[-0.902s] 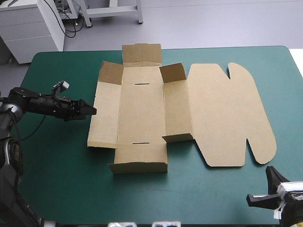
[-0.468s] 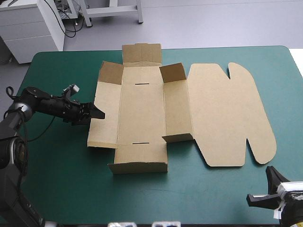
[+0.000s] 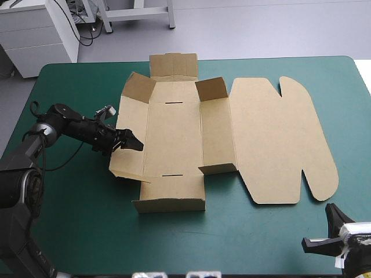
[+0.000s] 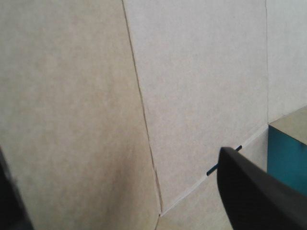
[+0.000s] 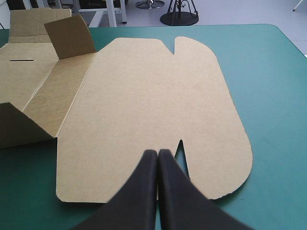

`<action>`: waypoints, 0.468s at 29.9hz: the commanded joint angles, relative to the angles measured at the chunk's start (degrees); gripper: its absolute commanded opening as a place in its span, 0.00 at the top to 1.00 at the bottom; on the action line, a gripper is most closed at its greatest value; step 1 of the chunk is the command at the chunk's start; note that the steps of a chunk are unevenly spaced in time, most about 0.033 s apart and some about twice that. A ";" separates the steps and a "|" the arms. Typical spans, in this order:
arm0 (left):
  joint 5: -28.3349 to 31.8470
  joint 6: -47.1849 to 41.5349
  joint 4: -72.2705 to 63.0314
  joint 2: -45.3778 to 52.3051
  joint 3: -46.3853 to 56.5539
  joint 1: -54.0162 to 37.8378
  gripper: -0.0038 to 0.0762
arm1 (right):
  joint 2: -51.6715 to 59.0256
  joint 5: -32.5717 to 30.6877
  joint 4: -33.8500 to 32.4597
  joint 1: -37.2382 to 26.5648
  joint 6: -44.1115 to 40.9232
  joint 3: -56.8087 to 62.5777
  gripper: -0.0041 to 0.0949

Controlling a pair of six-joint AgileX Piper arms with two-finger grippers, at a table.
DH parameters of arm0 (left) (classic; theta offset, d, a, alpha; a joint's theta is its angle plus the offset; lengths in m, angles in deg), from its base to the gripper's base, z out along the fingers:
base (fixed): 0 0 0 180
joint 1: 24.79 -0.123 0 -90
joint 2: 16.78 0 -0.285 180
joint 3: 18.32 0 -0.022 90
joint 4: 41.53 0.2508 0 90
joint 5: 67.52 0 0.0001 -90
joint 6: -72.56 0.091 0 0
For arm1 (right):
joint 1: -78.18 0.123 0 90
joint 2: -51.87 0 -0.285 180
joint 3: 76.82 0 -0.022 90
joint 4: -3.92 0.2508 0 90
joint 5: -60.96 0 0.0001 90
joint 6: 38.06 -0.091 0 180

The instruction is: Fold the box

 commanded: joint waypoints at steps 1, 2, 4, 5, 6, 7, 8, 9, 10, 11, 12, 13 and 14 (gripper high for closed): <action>-0.74 -2.49 -2.72 2.65 -1.18 0.09 0.45 | 0.15 4.14 -0.05 0.15 0.34 -1.83 0.98; -0.89 -2.72 -2.61 2.65 -1.18 -0.04 0.54 | 0.15 4.14 -0.05 0.15 0.34 -1.83 0.98; -1.61 -2.84 -2.39 2.65 -1.29 -0.04 0.74 | 0.15 4.14 -0.05 0.15 0.34 -1.83 0.98; -1.57 -2.84 -2.39 2.65 -1.29 -0.04 0.85 | 0.15 4.14 -0.05 0.15 0.34 -1.83 0.98; -1.41 -2.84 -2.39 2.65 -1.29 -0.04 0.93 | 0.15 4.14 -0.05 0.15 0.34 -1.83 0.98; -1.16 -2.52 -2.39 2.65 -1.29 -0.04 0.96 | 0.15 4.14 -0.05 0.15 0.34 -1.83 0.98; -1.16 -2.52 -2.25 2.65 -1.29 -0.04 0.96 | 0.15 4.14 -0.05 0.15 0.34 -1.83 0.98; -1.16 -2.63 -1.96 2.65 -1.29 -0.04 0.96 | 0.15 4.14 -0.05 0.15 0.34 -1.83 0.98; -0.91 -2.63 -1.49 2.65 -1.29 -0.04 0.96 | 0.15 4.14 -0.05 0.15 0.34 -1.83 0.98; -0.79 -2.77 -0.82 2.65 -1.29 -0.04 0.96 | 0.15 4.24 -0.05 0.15 0.34 -1.83 0.98; -0.48 -3.25 -0.21 2.65 -1.29 -0.04 0.96 | 0.15 4.24 -0.05 0.15 0.34 -1.83 0.98; -0.51 -4.48 0.33 2.65 -1.29 -0.04 0.96 | 0.15 4.38 -0.05 0.15 0.34 -1.83 0.98; -0.76 -6.11 0.75 2.65 -1.29 -0.04 0.96 | 0.15 4.48 -0.05 0.15 0.34 -1.83 0.98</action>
